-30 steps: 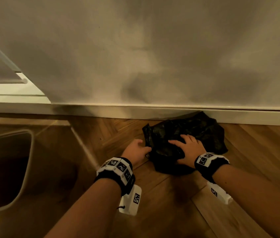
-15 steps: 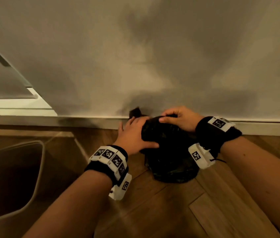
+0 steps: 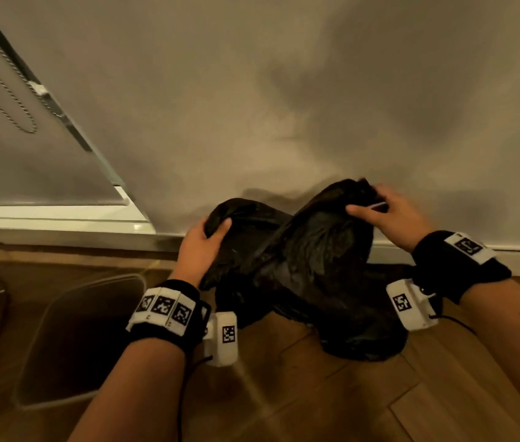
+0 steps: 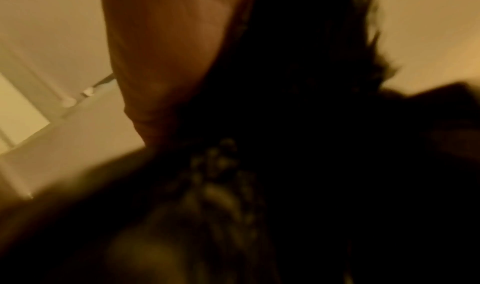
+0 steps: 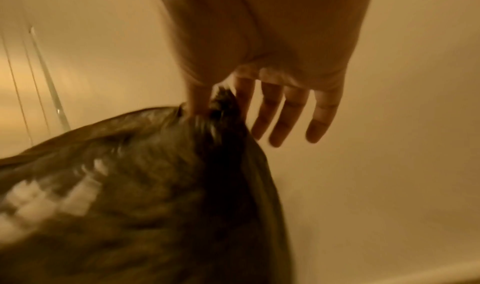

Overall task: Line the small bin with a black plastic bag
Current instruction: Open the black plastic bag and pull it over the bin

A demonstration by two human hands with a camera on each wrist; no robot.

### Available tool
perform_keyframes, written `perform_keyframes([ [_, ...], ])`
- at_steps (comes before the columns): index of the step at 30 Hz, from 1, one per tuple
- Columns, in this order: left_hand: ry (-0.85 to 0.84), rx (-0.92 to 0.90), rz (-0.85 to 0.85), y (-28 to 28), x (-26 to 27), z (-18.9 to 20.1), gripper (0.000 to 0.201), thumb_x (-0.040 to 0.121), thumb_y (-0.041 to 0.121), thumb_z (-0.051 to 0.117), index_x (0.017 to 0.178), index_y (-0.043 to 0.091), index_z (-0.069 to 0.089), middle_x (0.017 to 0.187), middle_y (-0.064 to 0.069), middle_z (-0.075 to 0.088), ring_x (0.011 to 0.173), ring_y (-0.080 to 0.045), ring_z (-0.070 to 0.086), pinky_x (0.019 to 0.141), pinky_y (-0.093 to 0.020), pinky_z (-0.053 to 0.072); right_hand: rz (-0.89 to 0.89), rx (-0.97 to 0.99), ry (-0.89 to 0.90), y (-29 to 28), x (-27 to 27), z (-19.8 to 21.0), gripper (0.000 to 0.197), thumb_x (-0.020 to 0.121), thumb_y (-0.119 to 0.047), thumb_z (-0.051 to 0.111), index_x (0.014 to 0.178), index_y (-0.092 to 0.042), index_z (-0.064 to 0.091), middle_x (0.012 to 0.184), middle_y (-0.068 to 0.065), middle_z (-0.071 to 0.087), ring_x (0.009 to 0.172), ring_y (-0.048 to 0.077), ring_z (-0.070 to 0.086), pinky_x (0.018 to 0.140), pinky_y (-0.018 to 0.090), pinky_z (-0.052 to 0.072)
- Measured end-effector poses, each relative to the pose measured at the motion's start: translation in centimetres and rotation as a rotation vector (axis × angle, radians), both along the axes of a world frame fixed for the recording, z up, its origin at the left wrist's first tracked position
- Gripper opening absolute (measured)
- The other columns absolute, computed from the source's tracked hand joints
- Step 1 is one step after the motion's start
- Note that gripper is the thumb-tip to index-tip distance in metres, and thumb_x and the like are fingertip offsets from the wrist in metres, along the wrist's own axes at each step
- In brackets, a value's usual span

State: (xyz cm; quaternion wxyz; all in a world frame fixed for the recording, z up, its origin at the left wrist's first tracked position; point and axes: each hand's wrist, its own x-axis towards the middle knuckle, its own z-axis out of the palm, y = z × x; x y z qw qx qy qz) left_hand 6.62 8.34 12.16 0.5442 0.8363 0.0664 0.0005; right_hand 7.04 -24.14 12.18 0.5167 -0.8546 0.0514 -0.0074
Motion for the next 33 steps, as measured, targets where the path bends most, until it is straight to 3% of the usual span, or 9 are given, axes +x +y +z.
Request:
perform_keyframes([
  [3, 0.111, -0.255, 0.126, -0.7, -0.9, -0.2, 0.027, 0.095, 0.038, 0.059, 0.114, 0.019, 0.064, 0.107, -0.002, 0.07, 0.107, -0.024, 0.065, 0.093, -0.038, 0.052, 0.195, 0.258, 0.118, 2.9, -0.4, 0.2, 0.139, 0.038, -0.066, 0.082, 0.149, -0.04, 0.002, 0.157, 0.005, 0.016, 0.144, 0.021, 0.021, 0.114, 0.046, 0.027],
  [5, 0.213, -0.506, 0.209, -1.0, -1.5, -0.6, 0.036, 0.095, 0.038, 0.059, 0.12, 0.013, 0.063, 0.109, -0.009, 0.071, 0.103, -0.026, 0.068, 0.088, -0.037, 0.054, 0.435, 0.263, 0.153, 5.3, -1.2, -0.1, 0.156, 0.027, -0.066, 0.085, 0.145, -0.046, -0.015, 0.16, -0.002, -0.003, 0.147, 0.011, 0.005, 0.117, 0.044, 0.022],
  [8, 0.311, -0.71, 0.248, -1.6, -2.6, -1.2, 0.041, 0.094, 0.038, 0.06, 0.123, 0.01, 0.061, 0.112, -0.015, 0.071, 0.1, -0.031, 0.069, 0.08, -0.038, 0.055, 0.637, 0.185, 0.196, 8.4, -2.0, -1.0, 0.141, 0.044, -0.049, 0.09, 0.142, -0.055, -0.012, 0.155, -0.004, 0.016, 0.144, 0.008, 0.018, 0.11, 0.034, 0.034],
  [11, 0.384, -0.812, 0.202, -2.0, -3.2, -1.3, 0.041, 0.093, 0.039, 0.061, 0.123, 0.011, 0.061, 0.112, -0.017, 0.071, 0.098, -0.034, 0.07, 0.074, -0.039, 0.056, 0.695, 0.134, 0.162, 10.2, -2.0, -1.4, 0.078, 0.068, -0.024, 0.083, 0.13, -0.05, 0.045, 0.128, -0.013, 0.054, 0.119, 0.009, 0.054, 0.1, 0.031, 0.046],
  [14, 0.359, -0.805, 0.189, -0.2, -3.1, -0.7, 0.041, 0.09, 0.038, 0.065, 0.121, 0.011, 0.064, 0.11, -0.014, 0.074, 0.099, -0.031, 0.072, 0.08, -0.039, 0.057, 0.502, 0.11, 0.034, 9.4, -1.2, -0.6, 0.023, 0.079, -0.011, 0.073, 0.082, -0.034, 0.071, 0.077, -0.017, 0.072, 0.076, -0.004, 0.064, 0.081, 0.019, 0.049],
  [17, 0.32, -0.689, 0.112, 2.5, -3.0, -0.6, 0.039, 0.087, 0.038, 0.069, 0.115, 0.011, 0.069, 0.111, -0.013, 0.073, 0.104, -0.028, 0.07, 0.096, -0.043, 0.052, 0.269, 0.143, -0.024, 6.2, -0.1, 0.8, 0.007, 0.086, -0.014, 0.067, 0.08, -0.018, 0.07, 0.061, -0.016, 0.069, 0.057, -0.007, 0.062, 0.059, 0.008, 0.046],
  [22, 0.108, -0.042, 0.137, 6.9, -2.8, -2.2, 0.015, 0.093, 0.022, 0.063, 0.08, 0.017, 0.068, 0.081, -0.009, 0.07, 0.085, -0.024, 0.063, 0.077, -0.036, 0.049, -0.044, 0.409, -0.052, 2.4, 0.6, 1.6, 0.01, 0.092, -0.021, 0.06, 0.093, -0.018, 0.069, 0.071, -0.007, 0.074, 0.062, 0.002, 0.068, 0.062, 0.019, 0.056],
  [25, 0.14, 0.343, 0.098, 7.5, -3.0, -2.3, 0.016, 0.095, 0.029, 0.059, 0.096, 0.016, 0.067, 0.085, -0.002, 0.066, 0.087, -0.023, 0.063, 0.072, -0.032, 0.043, -0.084, 0.59, -0.037, 2.4, 0.4, 2.3, 0.016, 0.096, -0.021, 0.053, 0.103, -0.015, 0.066, 0.077, -0.007, 0.075, 0.072, 0.006, 0.071, 0.065, 0.019, 0.058],
  [33, 0.037, -0.181, -0.119, 1.2, -3.7, 3.4, 0.093, 0.07, 0.076, 0.053, 0.149, 0.042, 0.02, 0.158, 0.009, 0.025, 0.136, -0.01, 0.028, 0.107, -0.035, 0.027, 0.047, 0.724, 0.021, 5.8, -0.6, 5.2, 0.019, 0.097, -0.024, 0.051, 0.105, -0.014, 0.065, 0.082, -0.003, 0.076, 0.077, 0.01, 0.072, 0.064, 0.021, 0.057],
])
